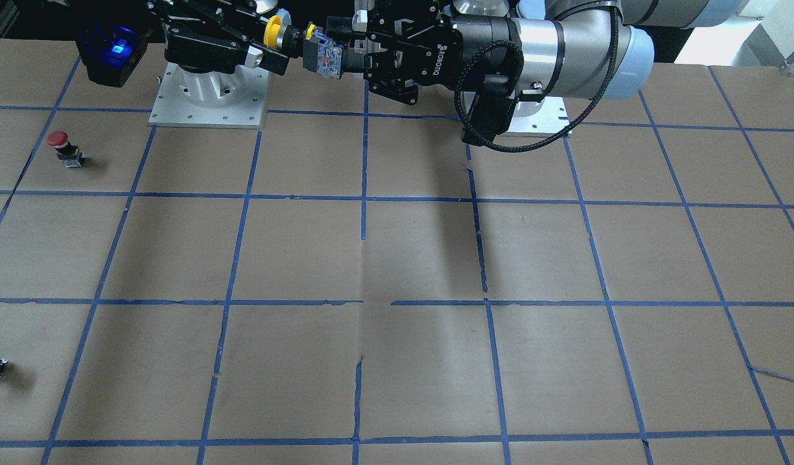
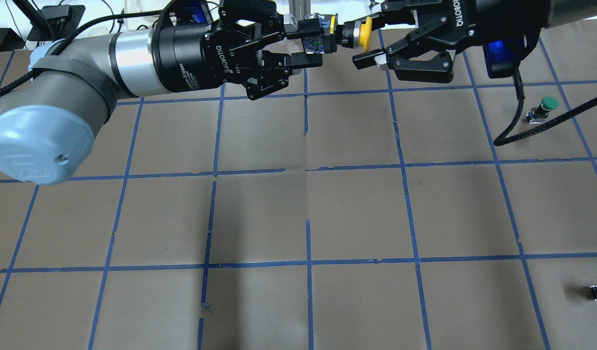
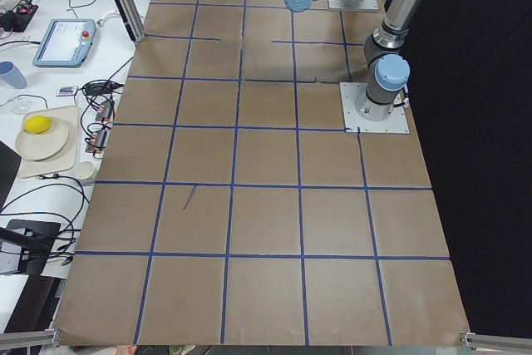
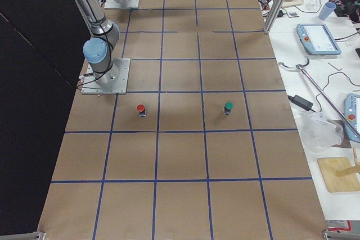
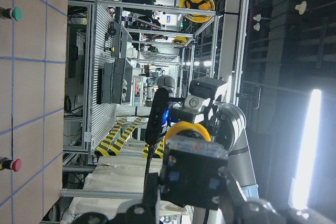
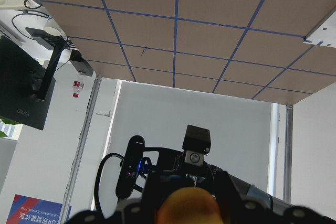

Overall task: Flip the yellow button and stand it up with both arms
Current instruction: 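Close the right gripper on the button's yellow cap end held by the left gripper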

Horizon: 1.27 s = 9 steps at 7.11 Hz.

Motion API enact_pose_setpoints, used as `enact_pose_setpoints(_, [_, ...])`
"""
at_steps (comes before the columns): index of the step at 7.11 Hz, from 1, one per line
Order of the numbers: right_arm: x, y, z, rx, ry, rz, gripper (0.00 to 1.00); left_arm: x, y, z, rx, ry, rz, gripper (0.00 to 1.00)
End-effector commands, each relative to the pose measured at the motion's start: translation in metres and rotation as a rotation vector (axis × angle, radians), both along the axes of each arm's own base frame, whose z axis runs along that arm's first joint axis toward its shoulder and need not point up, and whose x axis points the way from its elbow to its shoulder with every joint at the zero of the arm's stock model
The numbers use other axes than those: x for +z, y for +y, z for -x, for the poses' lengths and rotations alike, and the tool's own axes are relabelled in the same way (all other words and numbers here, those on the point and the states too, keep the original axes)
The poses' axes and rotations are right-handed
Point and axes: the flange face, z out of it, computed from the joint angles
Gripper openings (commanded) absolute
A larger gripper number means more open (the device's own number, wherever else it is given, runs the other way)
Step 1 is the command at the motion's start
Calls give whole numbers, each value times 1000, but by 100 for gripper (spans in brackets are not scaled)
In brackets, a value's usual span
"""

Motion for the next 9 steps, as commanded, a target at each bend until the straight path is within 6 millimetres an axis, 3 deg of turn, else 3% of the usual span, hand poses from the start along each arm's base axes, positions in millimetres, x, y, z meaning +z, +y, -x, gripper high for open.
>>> enact_pose_setpoints(1, [2, -1, 0, -8, -23, 2, 23, 0, 0, 0, 0, 0, 0, 19])
enact_pose_setpoints(4, [1, -2, 1, -10, -25, 1, 21, -1, 0, 1, -2, 0, -1, 20])
enact_pose_setpoints(6, [2, -2, 1, -10, -25, 2, 19, -4, -2, 1, -3, -4, -17, 42])
enact_pose_setpoints(7, [2, -2, 1, -10, -24, 5, 18, -1, 0, 1, -5, -9, -17, 74])
enact_pose_setpoints(9, [2, -3, 1, -11, -28, 3, 16, -1, 0, 1, -5, -9, -17, 74])
